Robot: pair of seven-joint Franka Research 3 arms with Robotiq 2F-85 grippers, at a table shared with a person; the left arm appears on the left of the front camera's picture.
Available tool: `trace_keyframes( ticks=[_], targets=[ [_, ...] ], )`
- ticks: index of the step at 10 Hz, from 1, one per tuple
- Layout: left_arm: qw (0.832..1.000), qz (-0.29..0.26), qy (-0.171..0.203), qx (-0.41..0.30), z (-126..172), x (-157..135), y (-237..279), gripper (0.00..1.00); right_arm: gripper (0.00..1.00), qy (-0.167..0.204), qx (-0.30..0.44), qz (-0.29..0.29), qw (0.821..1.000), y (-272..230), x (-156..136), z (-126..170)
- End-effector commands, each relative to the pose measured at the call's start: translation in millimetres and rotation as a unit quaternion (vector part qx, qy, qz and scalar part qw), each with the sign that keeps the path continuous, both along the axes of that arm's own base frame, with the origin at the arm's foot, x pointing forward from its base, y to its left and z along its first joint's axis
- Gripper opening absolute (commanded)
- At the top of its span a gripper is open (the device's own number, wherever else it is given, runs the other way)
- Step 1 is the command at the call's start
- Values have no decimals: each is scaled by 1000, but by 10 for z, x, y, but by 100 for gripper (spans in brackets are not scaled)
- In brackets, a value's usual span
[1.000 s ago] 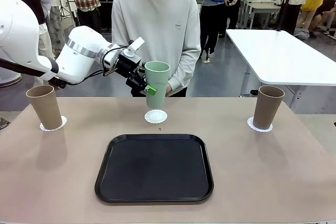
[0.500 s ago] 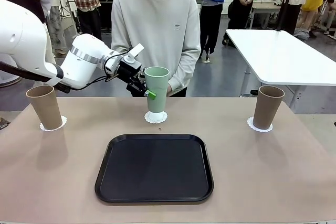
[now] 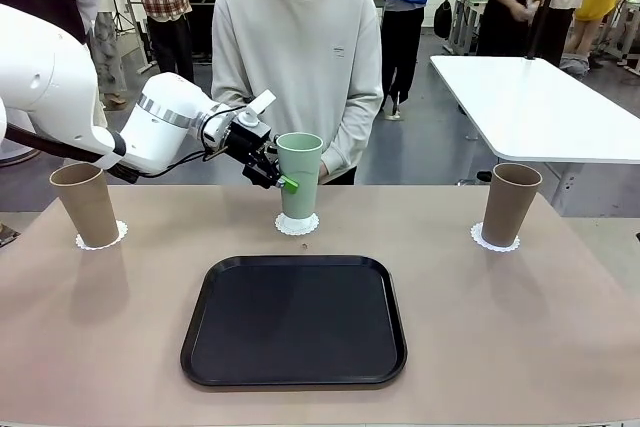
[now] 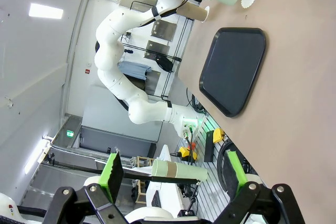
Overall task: Place coasters on the table and set cups on them.
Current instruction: Take one Reusable plastic cup from the Flat Tray and place it on a coaster set by the human.
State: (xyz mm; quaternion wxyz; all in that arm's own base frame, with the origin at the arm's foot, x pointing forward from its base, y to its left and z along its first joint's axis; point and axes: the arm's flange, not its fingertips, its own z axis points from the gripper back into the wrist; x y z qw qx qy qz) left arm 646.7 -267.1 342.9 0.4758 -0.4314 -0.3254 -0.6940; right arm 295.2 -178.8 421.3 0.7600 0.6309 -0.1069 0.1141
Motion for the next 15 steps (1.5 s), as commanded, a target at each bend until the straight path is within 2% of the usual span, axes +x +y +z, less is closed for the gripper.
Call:
trace_keyframes(
  ticks=[1,15],
  targets=[
    [1000,1,2,3,71,86,-4,88,100,-2,4,2,1000,9,-14,-10],
    [999,12,29,10,-75,233,7,88,100,-2,4,2,1000,9,-14,-10]
  ],
)
